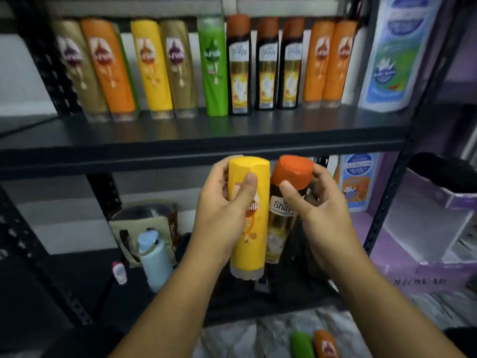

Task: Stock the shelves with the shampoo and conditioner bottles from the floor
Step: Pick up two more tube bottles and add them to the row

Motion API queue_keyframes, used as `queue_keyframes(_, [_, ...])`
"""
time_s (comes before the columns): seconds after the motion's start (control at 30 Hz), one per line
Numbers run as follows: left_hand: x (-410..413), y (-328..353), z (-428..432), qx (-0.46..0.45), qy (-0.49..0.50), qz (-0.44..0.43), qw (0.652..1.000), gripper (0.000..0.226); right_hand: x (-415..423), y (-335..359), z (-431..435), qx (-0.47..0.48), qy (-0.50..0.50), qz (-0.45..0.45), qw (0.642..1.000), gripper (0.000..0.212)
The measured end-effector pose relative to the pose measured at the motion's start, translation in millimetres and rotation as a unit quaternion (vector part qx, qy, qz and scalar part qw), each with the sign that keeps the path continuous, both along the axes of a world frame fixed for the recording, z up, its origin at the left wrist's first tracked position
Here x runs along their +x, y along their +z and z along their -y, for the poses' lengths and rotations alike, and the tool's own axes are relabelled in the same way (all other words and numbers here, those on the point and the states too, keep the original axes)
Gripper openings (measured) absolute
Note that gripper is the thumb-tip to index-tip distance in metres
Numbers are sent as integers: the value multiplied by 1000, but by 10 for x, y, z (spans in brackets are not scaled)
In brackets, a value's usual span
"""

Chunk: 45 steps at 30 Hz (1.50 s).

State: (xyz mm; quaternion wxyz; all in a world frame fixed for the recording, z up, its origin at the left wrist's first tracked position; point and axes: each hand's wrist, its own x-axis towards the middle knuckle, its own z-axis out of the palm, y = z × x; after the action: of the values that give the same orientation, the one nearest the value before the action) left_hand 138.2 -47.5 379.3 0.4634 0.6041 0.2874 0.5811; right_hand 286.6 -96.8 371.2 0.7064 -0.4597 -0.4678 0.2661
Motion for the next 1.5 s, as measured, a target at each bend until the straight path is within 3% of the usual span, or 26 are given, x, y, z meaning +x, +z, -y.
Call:
queue_keyframes(0.23, [244, 1507, -390, 120, 14, 11, 993, 29, 297, 1533, -347, 84, 41, 19, 995, 37])
queue_keyframes(0.33, [402, 1923, -588, 135, 35, 10, 990, 33, 403, 2005, -538, 96, 39, 15, 994, 37])
queue_keyframes(0.47, [618, 2204, -850, 132, 61, -11, 989, 19, 537, 2280, -849, 93, 10, 28, 995, 40])
queue_keyframes(0.73, [936, 2071, -1261, 109, 76, -57, 989, 50, 834, 2142, -1247, 67, -24, 59, 996, 43])
queue_keyframes(0.87, [916, 1907, -1328, 123, 40, -116, 985, 54, 995, 2055, -1246, 19, 4, 163, 986, 68])
queue_keyframes(0.97, [824, 1606, -1373, 117, -28, -200, 972, 72, 1120, 1783, -1209, -91, 48, 270, 957, 92])
queue_keyframes(1.03, [799, 1470, -1427, 106, -39, -230, 967, 69, 1166, 1596, -1205, -140, 31, 308, 940, 76])
queue_keyframes(1.13, [919, 1414, -1558, 105, -21, -249, 963, 69, 1288, 1456, -1321, -130, 3, 291, 948, 59])
queue_keyframes(1.5, [1608, 1540, -2322, 98, 60, -338, 934, 59, 1655, 1430, -2120, -146, -132, 273, 942, 60])
